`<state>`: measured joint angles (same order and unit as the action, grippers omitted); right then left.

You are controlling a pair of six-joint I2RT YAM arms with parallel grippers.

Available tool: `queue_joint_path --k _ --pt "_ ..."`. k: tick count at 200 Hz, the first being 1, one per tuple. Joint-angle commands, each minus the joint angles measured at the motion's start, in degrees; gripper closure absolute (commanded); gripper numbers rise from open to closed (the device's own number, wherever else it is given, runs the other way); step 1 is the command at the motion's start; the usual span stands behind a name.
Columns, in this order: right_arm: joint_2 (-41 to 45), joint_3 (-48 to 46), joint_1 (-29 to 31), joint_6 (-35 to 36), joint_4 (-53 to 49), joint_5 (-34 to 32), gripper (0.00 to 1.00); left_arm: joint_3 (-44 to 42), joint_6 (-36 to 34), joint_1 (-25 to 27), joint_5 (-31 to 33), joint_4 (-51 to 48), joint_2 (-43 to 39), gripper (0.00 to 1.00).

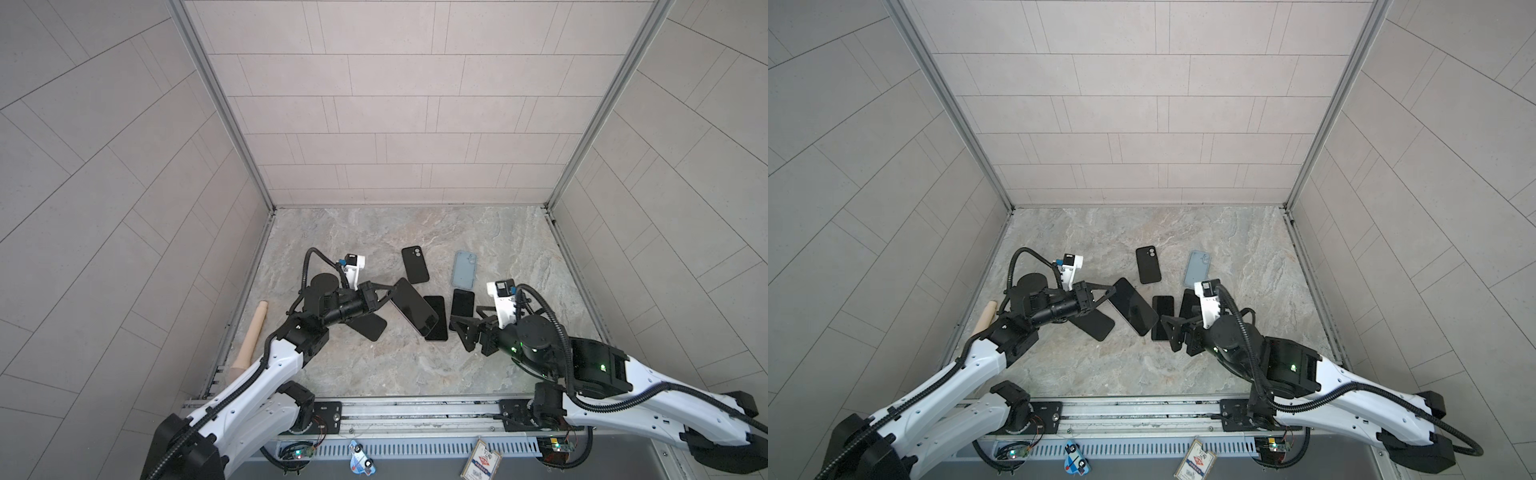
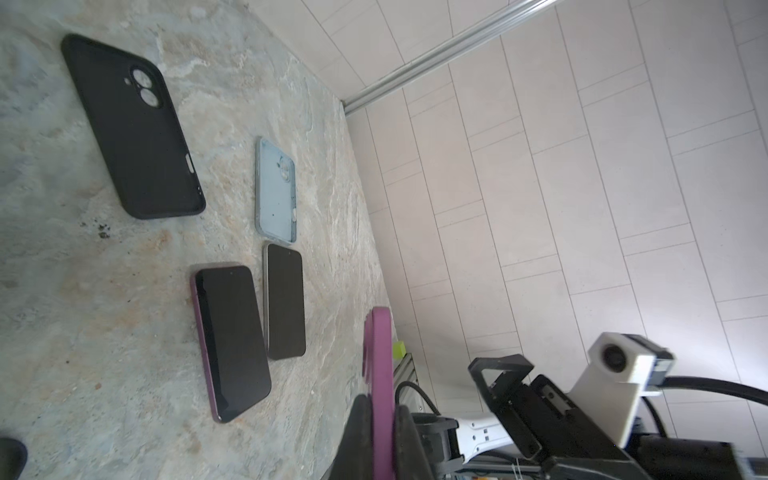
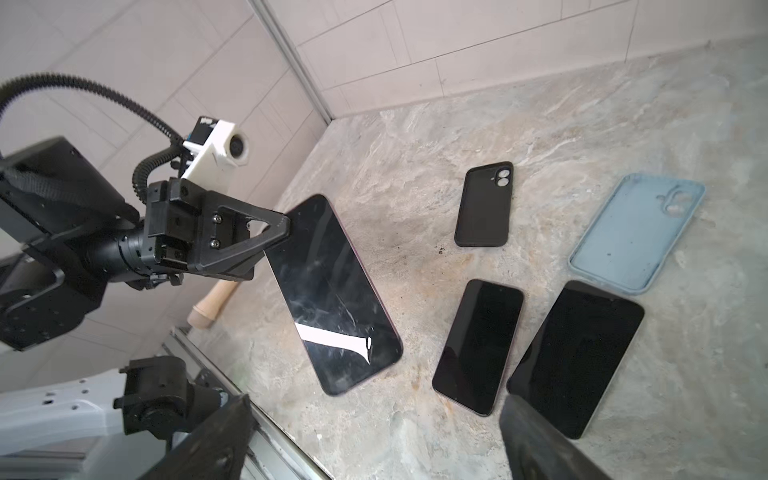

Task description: Put the phone into the phone case

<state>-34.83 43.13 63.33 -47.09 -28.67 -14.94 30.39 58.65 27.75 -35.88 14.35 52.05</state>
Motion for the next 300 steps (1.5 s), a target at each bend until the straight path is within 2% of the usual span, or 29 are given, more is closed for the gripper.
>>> queue_joint_path --k 1,5,8,11,33,49,65,81,95,121,168,251,300 --pt "0.64 -1.83 -9.83 -8.69 4.35 13.26 0.18 1.5 6.24 -0.33 2.68 11.2 -1.03 1.0" --pt "0.77 -2.55 -11.31 -9.43 5.23 15.82 0.15 1.64 6.79 -0.33 2.85 11.88 -1.03 1.0" --pt "1.14 -3.29 -12.05 -9.9 6.42 17.43 0.05 1.68 7.16 -0.33 2.88 12.33 -1.15 1.0" --pt "1.61 -3.98 -12.57 -10.51 8.09 18.57 0.01 1.76 7.44 -0.33 2.96 12.74 -1.15 1.0" --pt "4.98 -7.35 -13.78 -14.84 14.59 19.92 0.0 2.53 9.24 -0.31 2.93 14.47 -0.83 1.0" --pt "5.81 -11.03 -16.11 -18.31 20.49 23.45 0.0 3.17 9.84 -0.22 2.24 14.91 -0.05 1.0" --pt "5.32 -16.12 -17.94 -25.31 32.36 27.7 0.05 2.78 11.75 -0.15 2.35 17.8 0.49 1.0" --pt "2.25 -20.83 -19.35 -33.1 45.4 31.42 0.24 1.83 14.72 -0.15 3.03 22.06 1.22 1.0" --pt "-0.49 -22.21 -19.74 -36.27 52.31 33.05 0.25 1.22 16.48 -0.1 3.18 24.99 2.08 1.0" --pt "-2.27 -21.24 -20.07 -36.8 53.83 34.26 0.24 0.12 18.67 -0.06 3.71 28.37 3.29 1.0" --pt "-4.26 -23.7 -21.84 -40.5 64.69 33.67 0.25 -0.6 22.7 0.07 3.89 32.82 5.15 1.0" --pt "-12.16 -19.29 -23.5 -42.38 72.52 36.27 0.43 -0.51 25.25 0.67 3.78 35.19 6.67 1.0" --pt "-13.67 -17.46 -23.49 -42.02 73.54 37.0 0.54 -0.73 25.98 0.83 3.45 35.81 7.84 1.0"
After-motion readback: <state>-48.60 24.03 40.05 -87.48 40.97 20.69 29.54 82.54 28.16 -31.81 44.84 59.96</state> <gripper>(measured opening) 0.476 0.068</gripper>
